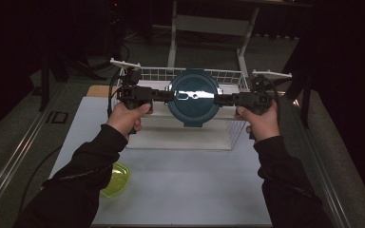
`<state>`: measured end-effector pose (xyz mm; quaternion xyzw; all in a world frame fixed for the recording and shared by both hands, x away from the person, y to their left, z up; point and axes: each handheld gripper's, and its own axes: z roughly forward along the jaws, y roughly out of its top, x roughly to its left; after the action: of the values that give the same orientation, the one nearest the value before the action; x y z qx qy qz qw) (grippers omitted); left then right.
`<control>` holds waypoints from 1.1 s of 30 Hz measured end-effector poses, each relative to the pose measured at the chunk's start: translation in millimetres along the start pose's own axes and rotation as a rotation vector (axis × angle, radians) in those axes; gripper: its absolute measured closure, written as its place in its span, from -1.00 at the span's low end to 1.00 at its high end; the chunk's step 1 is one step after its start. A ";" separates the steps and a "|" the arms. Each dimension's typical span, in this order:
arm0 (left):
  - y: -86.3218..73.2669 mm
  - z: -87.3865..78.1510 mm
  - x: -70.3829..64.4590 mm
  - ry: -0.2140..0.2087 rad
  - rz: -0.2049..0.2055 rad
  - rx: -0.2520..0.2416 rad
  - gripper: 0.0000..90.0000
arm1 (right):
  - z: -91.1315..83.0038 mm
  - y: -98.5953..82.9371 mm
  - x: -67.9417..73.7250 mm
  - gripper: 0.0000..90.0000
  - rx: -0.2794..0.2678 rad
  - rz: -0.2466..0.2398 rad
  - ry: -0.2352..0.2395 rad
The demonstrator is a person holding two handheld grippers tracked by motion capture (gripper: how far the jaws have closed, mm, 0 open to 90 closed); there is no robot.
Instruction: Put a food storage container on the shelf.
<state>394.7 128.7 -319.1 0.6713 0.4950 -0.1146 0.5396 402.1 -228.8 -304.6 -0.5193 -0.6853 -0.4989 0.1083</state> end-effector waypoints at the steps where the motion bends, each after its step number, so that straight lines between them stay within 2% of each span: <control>1: 0.3 1.1 3.2 -0.011 -0.021 -0.006 0.25 | 0.0 0.0 0.0 0.23 0.000 0.000 0.000; 2: 0.3 1.1 3.2 -0.011 -0.021 -0.006 0.25 | 0.0 0.0 0.0 0.23 0.000 0.000 0.000; 3: 0.9 3.0 6.9 -0.028 -0.036 -0.031 0.25 | 2.3 2.7 -3.2 0.23 -0.006 0.025 0.005; 12: 5.2 6.6 20.7 -0.068 -0.074 -0.033 0.21 | 6.9 11.3 -1.9 0.22 -0.004 0.064 -0.019; 15: 6.6 8.5 23.1 -0.069 -0.083 -0.032 0.21 | 7.8 12.4 -2.7 0.21 -0.003 0.070 -0.020; 16: 7.9 10.5 25.2 -0.073 -0.091 -0.036 0.18 | 10.7 15.3 -4.5 0.18 -0.002 0.081 -0.039; 19: 10.1 14.7 26.7 -0.060 -0.096 -0.035 0.13 | 13.5 17.3 -8.2 0.16 -0.004 0.099 -0.051; 21: 11.3 18.6 27.0 -0.033 -0.104 -0.024 -0.04 | 14.8 19.3 -8.8 0.34 -0.019 0.090 -0.092; 22: 11.6 19.9 29.7 -0.038 -0.106 -0.015 -0.06 | 15.6 20.5 -8.9 0.31 -0.023 0.095 -0.086; 23: 11.3 20.3 31.9 -0.046 -0.115 -0.018 -0.05 | 16.5 22.1 -7.7 0.30 -0.023 0.087 -0.105; 27: 10.5 19.2 31.8 -0.042 -0.100 -0.026 -0.05 | 18.1 22.6 -5.5 0.28 -0.024 0.065 -0.116; 30: 10.2 18.1 29.3 -0.025 -0.087 -0.027 -0.06 | 17.0 19.6 -4.6 0.27 -0.030 0.057 -0.104; 33: 10.0 15.6 27.1 -0.006 -0.062 -0.028 -0.07 | 15.1 15.2 1.5 0.26 -0.041 0.007 -0.124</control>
<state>421.6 131.0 -337.7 0.6477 0.5155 -0.1262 0.5467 419.5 -216.4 -302.1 -0.5537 -0.6784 -0.4795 0.0568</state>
